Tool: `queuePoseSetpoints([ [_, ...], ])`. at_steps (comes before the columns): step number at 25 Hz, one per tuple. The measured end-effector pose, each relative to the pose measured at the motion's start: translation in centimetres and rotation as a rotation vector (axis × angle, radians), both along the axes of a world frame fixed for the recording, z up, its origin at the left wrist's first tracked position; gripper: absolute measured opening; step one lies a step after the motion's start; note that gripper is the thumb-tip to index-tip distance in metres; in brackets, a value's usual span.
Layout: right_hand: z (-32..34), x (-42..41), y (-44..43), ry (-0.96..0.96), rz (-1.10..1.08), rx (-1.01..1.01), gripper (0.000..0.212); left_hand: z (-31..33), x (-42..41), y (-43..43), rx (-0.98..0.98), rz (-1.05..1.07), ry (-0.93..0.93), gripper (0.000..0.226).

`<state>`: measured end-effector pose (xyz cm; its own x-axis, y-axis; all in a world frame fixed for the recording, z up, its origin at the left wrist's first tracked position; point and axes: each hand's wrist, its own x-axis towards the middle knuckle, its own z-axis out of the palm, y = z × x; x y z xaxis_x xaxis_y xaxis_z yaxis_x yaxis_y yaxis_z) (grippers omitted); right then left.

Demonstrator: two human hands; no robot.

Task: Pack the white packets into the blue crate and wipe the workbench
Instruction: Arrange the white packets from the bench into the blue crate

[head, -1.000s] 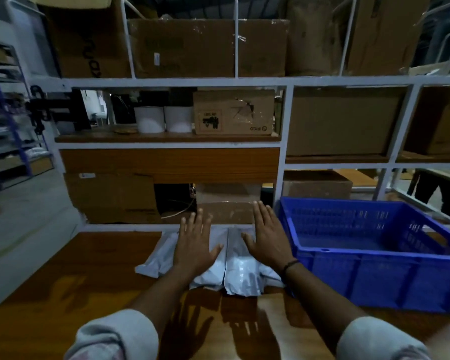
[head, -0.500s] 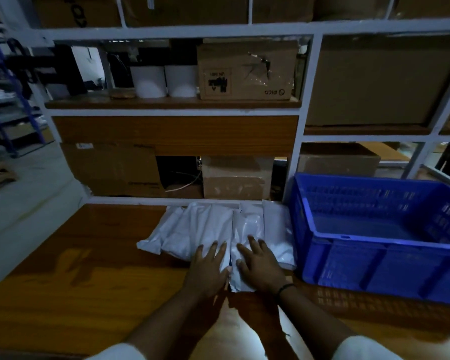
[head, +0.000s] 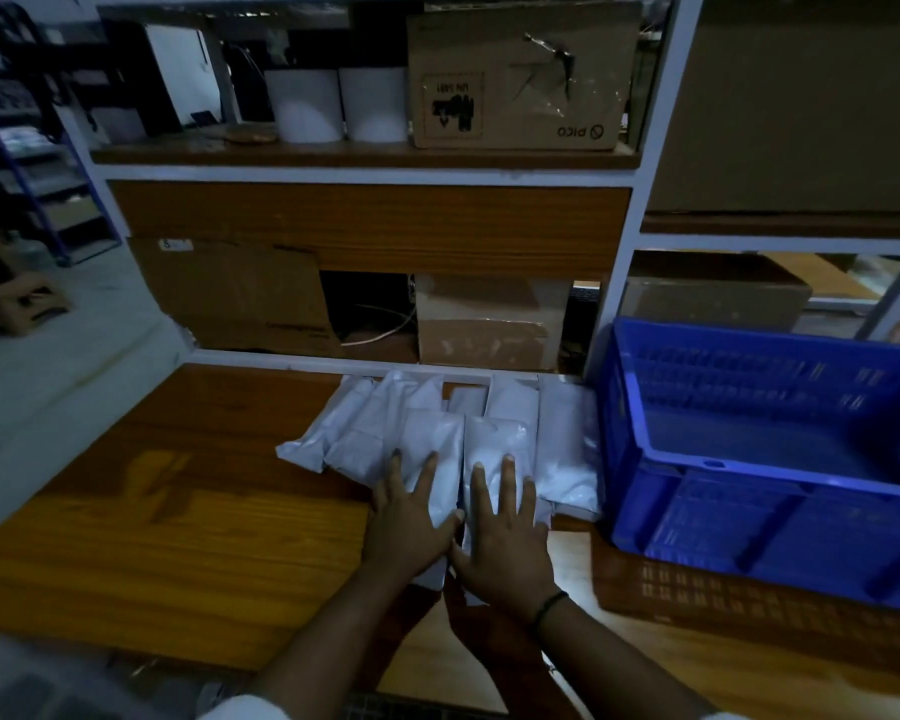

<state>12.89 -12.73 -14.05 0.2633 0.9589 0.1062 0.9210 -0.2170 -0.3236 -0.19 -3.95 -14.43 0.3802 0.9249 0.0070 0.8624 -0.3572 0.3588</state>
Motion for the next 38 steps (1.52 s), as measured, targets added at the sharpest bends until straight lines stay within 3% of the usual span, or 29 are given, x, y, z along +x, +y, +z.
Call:
queuePoseSetpoints([
  [4,-0.9,0.4,0.1,-0.045,0.009,0.004,0.086,-0.2,0.6,-0.6,0.048,0.008,0.045,0.098],
  [10,0.7,2.7,0.1,-0.053,0.058,0.032,0.085,1.7,0.3,-0.8,0.075,0.055,-0.049,0.079],
  [13,3.6,3.3,0.1,-0.027,0.023,0.054,0.090,4.3,0.7,-0.9,0.117,0.055,-0.092,0.076],
  [17,9.4,4.1,-0.4,-0.062,-0.037,0.244,0.082,8.8,2.3,-1.4,0.180,0.021,-0.217,0.076],
  [22,17.6,10.1,-2.4,-0.109,-0.262,0.420,0.080,13.0,5.9,-3.0,0.233,-0.117,-0.324,0.075],
  [29,18.2,20.4,-5.1,-0.066,-0.434,0.180,0.080,17.8,14.5,-6.5,0.110,-0.266,-0.335,0.070],
  [34,17.0,25.5,-4.8,-0.048,-0.389,0.103,0.077,19.9,22.2,-6.7,0.036,-0.274,-0.391,0.073],
  [38,15.3,29.8,-3.2,-0.002,-0.299,-0.047,0.071,19.0,28.5,-6.4,-0.018,-0.282,-0.274,0.071],
])
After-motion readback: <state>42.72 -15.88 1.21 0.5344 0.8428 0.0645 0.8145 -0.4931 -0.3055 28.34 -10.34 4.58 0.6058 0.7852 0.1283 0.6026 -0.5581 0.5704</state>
